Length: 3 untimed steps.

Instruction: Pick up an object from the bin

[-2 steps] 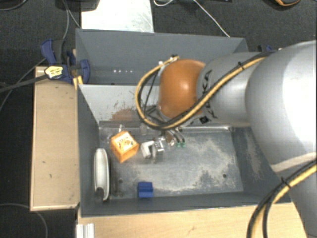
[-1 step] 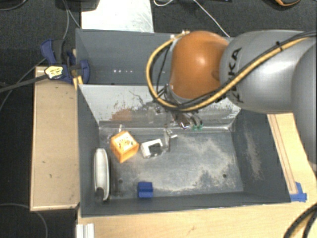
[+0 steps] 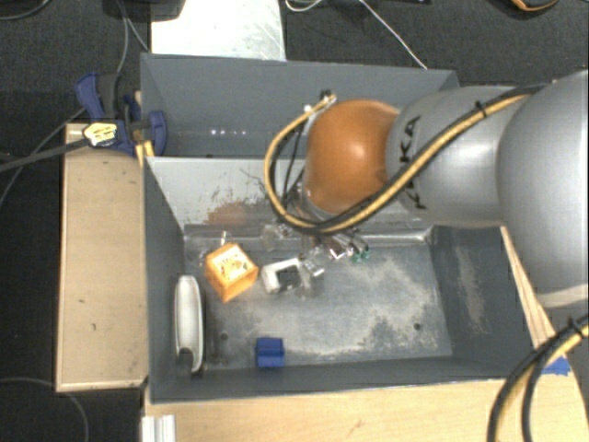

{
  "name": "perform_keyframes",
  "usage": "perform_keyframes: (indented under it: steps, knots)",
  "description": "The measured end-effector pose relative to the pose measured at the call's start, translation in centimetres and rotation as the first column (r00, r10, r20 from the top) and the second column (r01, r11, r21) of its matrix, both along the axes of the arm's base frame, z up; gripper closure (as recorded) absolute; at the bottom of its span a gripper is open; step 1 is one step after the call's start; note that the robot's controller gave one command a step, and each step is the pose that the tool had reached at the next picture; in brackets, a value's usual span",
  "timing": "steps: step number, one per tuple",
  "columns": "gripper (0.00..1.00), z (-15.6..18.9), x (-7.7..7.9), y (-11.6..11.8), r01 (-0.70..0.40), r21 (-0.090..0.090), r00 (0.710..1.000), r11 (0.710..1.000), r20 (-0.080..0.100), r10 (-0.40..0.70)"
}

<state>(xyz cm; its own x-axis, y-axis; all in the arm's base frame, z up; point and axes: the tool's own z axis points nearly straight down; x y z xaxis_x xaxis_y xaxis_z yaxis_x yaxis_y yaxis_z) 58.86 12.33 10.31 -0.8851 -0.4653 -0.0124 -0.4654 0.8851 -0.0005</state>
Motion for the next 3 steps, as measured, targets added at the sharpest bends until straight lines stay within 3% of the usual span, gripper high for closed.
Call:
perform_keyframes:
  steps: [1, 2, 3]
  knots:
    - [1.0, -3.1, -0.2, -0.3, -0.01, -0.001, 1.0, 1.0, -0.011, 0.01]
    - [1.0, -3.1, -0.2, -0.3, -0.008, -0.001, 1.0, 1.0, -0.011, 0.008]
    - [1.0, 5.5, -0.6, -1.2, -0.022, -0.001, 1.0, 1.0, -0.012, 0.022]
